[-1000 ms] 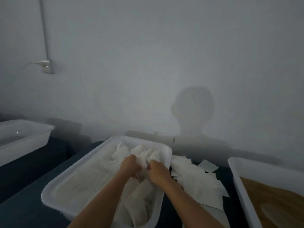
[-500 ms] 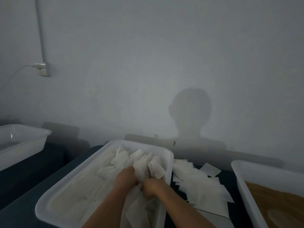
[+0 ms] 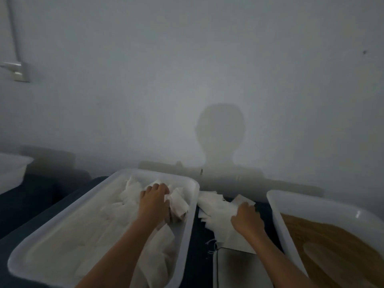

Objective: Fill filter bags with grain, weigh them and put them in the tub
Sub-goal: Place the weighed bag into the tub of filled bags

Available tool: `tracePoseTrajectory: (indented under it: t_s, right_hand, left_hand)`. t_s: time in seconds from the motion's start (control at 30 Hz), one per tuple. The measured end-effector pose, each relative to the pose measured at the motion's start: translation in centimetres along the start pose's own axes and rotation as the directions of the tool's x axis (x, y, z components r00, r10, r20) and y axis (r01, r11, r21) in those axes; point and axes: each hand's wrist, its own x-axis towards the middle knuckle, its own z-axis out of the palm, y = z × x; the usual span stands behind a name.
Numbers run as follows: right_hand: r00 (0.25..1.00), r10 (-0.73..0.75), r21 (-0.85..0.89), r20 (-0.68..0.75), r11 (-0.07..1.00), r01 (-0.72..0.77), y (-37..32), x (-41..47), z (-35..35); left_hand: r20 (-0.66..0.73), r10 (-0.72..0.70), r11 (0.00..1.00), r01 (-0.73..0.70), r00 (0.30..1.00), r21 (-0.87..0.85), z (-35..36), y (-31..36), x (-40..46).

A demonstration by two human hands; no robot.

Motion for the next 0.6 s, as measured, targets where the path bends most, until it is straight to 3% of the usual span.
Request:
tracePoseTrajectory:
  t_s: [0.1, 0.17, 0.43, 0.6]
  right_hand:
    - [0.964, 0.119, -0.108, 0.236, 0.99, -0.095, 2.3, 0.1, 1.8]
    - [0.946, 0.139, -0.177, 0.292, 0.98, -0.089, 2.5, 0.3, 2.6]
    - [0.932, 0.212, -0.23, 0.293, 0.962, -0.147, 1.7, 0.1, 2.3]
    - [0.949, 0.202, -0.218, 0.243, 0.965, -0.149, 1.9, -0.2, 2.5]
  left_hand:
    - [0.037, 0.096, 0.995, -0.096, 0.995, -0.015, 0.1, 0.7, -0.1]
    - [0.088, 0.143, 0.989, -0.141, 0.986, -0.035, -0.1, 0.7, -0.2]
    - [0.342, 0.219, 0.968, -0.16, 0.914, -0.192, -0.1, 0.6, -1.1]
    - [0.363, 0.221, 0.966, -0.153, 0.905, -0.208, -0.1, 0.6, -1.3]
